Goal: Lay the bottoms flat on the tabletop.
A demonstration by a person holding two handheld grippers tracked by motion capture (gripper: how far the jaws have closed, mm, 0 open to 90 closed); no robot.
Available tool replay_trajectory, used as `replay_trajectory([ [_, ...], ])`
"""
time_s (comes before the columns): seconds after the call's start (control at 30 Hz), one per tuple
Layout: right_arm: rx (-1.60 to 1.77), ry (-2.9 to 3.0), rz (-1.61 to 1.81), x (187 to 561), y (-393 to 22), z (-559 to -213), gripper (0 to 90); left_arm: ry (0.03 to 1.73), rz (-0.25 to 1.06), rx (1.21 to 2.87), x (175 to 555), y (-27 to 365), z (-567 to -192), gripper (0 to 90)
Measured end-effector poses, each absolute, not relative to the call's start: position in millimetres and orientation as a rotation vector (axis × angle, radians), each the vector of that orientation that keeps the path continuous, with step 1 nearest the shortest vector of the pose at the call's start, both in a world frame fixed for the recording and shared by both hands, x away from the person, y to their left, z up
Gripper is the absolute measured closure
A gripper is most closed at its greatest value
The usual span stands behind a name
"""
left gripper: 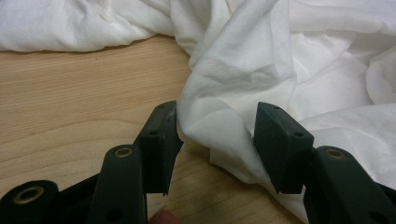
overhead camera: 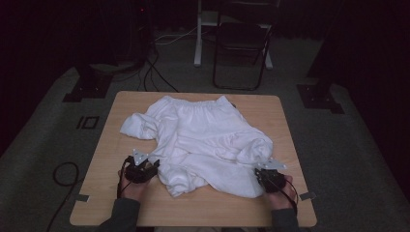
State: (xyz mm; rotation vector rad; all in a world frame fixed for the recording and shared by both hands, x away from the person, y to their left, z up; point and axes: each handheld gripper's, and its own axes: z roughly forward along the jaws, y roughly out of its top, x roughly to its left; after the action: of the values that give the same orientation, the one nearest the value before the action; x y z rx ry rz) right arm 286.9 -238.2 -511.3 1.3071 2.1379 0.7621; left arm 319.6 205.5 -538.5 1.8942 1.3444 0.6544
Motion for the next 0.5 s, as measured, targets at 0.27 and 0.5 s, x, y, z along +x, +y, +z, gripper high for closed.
replay_trajectory([
  [0.27,1.452,2.053,0.652,248,-285,-513,86.3,1.347,0.653,1.889,320,205,-539,50.2],
  [0.5,1.365,1.999,0.894,234,-281,-485,47.6,1.342,0.657,1.897,321,204,-539,50.2],
])
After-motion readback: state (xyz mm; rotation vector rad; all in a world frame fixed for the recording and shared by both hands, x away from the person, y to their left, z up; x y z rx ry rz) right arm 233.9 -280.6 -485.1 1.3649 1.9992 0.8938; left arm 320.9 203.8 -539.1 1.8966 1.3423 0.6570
